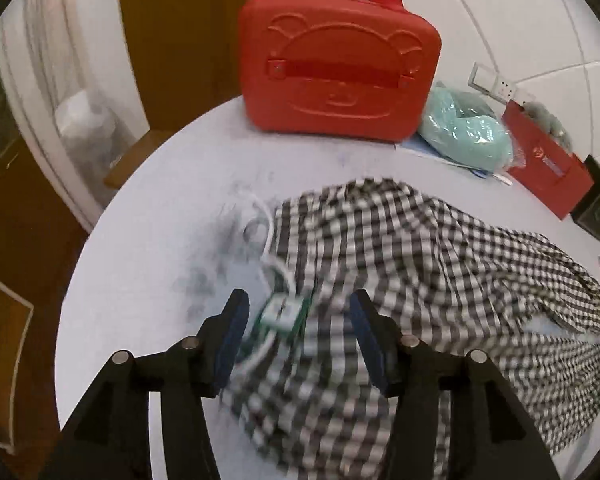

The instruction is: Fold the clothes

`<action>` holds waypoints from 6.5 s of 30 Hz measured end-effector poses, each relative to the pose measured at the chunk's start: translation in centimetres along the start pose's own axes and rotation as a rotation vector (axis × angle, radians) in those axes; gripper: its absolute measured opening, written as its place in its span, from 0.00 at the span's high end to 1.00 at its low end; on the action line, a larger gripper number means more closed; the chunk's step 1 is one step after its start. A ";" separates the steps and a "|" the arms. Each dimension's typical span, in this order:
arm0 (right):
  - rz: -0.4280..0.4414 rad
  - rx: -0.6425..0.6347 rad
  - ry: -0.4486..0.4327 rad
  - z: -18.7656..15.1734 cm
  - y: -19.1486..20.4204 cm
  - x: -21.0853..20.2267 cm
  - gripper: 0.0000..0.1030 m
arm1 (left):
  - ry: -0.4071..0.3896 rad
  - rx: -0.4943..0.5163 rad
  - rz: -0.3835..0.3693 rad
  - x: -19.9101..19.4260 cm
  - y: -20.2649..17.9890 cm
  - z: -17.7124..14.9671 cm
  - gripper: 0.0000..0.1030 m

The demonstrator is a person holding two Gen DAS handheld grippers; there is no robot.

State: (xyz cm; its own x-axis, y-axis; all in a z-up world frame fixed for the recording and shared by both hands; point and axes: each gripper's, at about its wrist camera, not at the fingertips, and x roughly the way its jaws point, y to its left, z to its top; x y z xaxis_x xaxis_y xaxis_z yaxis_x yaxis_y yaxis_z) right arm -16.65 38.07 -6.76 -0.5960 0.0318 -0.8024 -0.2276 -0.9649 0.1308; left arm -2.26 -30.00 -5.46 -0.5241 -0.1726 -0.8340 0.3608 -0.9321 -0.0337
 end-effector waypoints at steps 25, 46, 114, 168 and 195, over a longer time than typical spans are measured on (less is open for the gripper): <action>-0.094 -0.107 0.370 10.5 2.8 21.2 0.06 | 0.226 0.167 -0.033 16.7 -4.2 6.7 0.41; -0.118 -0.381 0.314 9.2 7.3 15.6 0.79 | 0.152 0.164 0.062 15.0 -5.9 7.1 0.96; 0.075 0.069 0.161 6.0 -0.2 6.9 0.96 | 0.119 0.139 -0.056 2.5 -1.7 -2.8 0.97; -0.085 0.254 0.196 -9.8 -10.4 -7.6 0.20 | 0.204 0.243 -0.074 -3.5 1.7 -10.1 0.64; -0.159 -0.050 0.296 -4.7 -4.3 1.1 0.96 | 0.146 0.096 0.036 2.4 1.1 -7.2 0.91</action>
State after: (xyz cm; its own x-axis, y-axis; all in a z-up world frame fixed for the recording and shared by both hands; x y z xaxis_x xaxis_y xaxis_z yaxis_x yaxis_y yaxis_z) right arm -12.67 41.04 -10.96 -0.3045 0.1132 -0.9457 -0.2571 -0.9658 -0.0328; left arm 2.41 -29.20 -11.49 -0.3919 -0.1646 -0.9052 0.2981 -0.9535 0.0443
